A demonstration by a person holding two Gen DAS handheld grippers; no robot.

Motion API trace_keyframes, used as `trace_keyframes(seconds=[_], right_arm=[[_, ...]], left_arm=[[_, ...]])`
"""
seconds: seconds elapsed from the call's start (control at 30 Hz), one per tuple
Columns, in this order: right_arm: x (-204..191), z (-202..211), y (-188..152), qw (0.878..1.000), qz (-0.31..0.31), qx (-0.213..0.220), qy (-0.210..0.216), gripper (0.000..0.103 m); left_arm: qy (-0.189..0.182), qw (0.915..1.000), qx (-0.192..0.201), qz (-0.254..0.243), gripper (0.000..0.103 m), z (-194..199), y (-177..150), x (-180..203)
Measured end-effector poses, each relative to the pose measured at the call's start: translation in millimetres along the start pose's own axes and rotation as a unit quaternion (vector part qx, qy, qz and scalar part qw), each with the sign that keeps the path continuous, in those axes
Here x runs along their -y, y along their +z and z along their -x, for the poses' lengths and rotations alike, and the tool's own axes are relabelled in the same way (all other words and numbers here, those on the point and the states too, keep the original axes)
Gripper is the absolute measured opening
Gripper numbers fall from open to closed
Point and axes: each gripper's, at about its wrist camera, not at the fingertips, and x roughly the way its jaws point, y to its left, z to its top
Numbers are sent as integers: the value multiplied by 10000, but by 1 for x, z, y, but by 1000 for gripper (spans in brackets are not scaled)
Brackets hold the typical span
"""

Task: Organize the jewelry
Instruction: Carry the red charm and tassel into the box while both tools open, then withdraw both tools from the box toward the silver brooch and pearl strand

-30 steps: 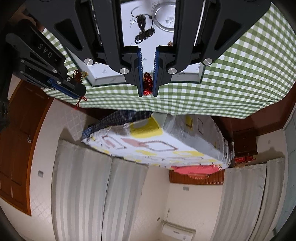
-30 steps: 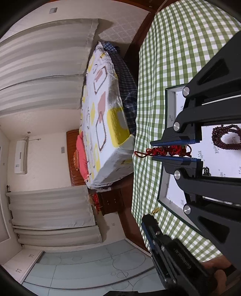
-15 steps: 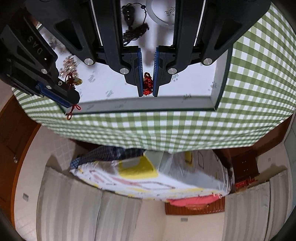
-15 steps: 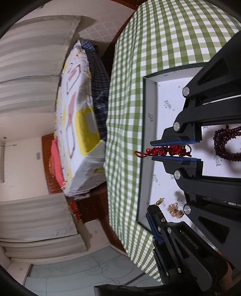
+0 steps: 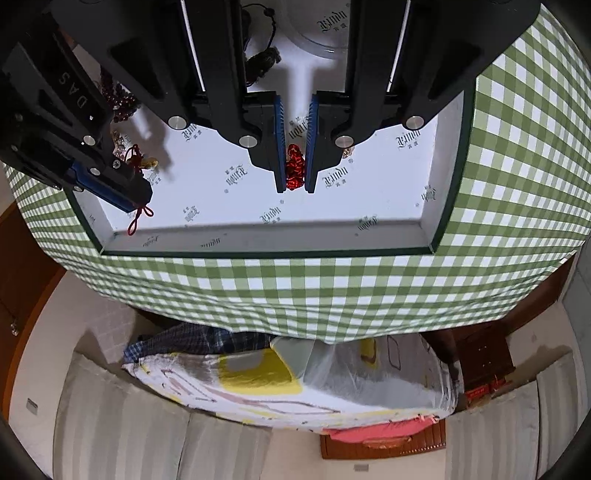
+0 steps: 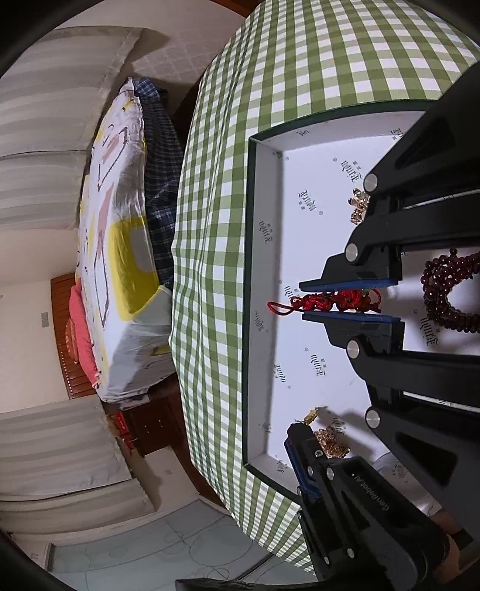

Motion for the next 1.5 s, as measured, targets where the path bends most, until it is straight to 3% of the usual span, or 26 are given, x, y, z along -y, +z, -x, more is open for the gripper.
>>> trace_keyframes(seconds=[0.47,0.53,0.6,0.77,1.3,1.5], right_arm=[[-1,-4,1,9999,43,-144,-17,14],[-1,-3,1,9999,34,-130,-17,20],[0,-3,1,9999,28,-108,-16,25],[-1,-1,0,10000,24,-65,-29,32],[0,12,-2,9998,19,184,-92,55],[1,25,-3,9994,-12,325,-119,72]], left_arm=[[146,9997,83,-185,14,2,-2,10],[149,9997,113,-167,29,4,-2,10],[163,9996,172,-144,34,7,-3,9],[166,9995,213,-141,39,10,-3,8],[360,9974,616,25,73,37,-10,-5],[511,9953,816,87,84,53,-15,-12]])
